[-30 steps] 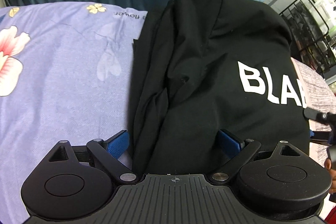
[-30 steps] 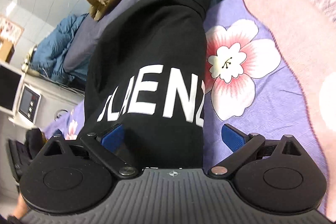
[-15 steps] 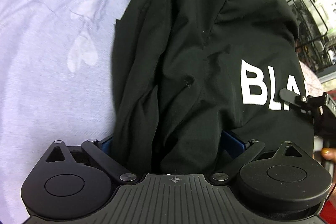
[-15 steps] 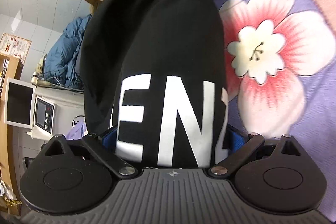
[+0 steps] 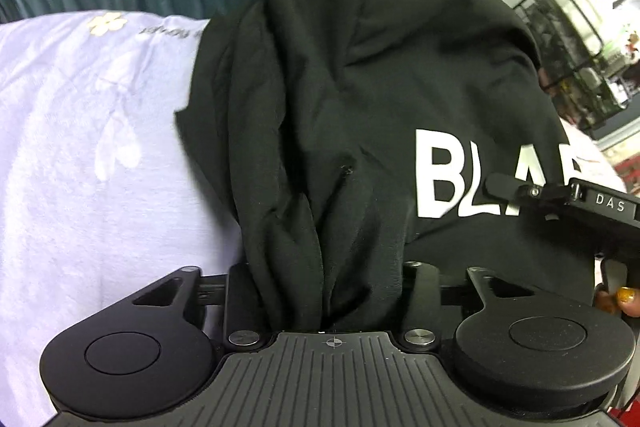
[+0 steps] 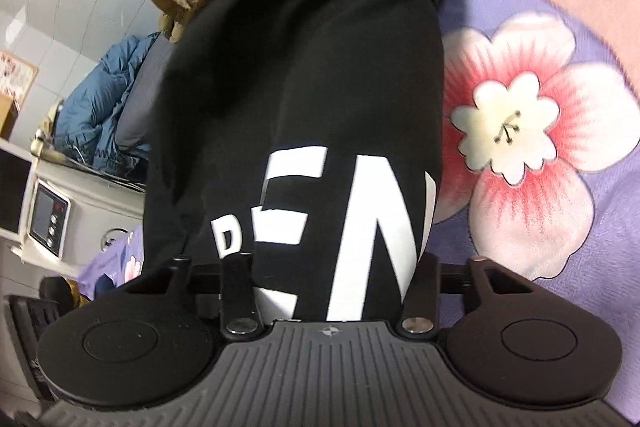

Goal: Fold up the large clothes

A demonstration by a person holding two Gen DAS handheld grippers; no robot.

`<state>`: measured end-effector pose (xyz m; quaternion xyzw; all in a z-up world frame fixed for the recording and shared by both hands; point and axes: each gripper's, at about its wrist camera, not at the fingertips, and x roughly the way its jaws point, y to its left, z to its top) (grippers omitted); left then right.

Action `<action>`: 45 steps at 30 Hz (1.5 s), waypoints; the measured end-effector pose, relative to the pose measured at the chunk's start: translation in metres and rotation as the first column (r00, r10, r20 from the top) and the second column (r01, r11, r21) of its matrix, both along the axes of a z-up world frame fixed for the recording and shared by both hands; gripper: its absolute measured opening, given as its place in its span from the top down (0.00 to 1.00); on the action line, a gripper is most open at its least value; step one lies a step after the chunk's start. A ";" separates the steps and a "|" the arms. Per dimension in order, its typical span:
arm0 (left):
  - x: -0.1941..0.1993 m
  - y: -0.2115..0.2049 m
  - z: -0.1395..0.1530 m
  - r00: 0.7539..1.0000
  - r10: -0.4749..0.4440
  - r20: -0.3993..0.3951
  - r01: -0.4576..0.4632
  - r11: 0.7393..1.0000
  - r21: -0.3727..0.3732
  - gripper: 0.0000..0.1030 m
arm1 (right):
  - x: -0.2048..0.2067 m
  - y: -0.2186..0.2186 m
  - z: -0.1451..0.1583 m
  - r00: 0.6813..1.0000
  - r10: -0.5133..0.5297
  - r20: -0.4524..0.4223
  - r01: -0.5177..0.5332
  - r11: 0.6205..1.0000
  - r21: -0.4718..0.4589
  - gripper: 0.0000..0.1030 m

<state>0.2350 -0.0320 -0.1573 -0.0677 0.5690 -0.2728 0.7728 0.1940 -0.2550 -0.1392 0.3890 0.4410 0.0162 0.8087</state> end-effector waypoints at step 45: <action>-0.215 -0.308 0.047 0.702 -0.702 0.125 0.693 0.712 0.109 0.00 | -0.417 -0.214 0.051 0.665 -0.747 -0.027 0.736 0.660 -0.151 0.15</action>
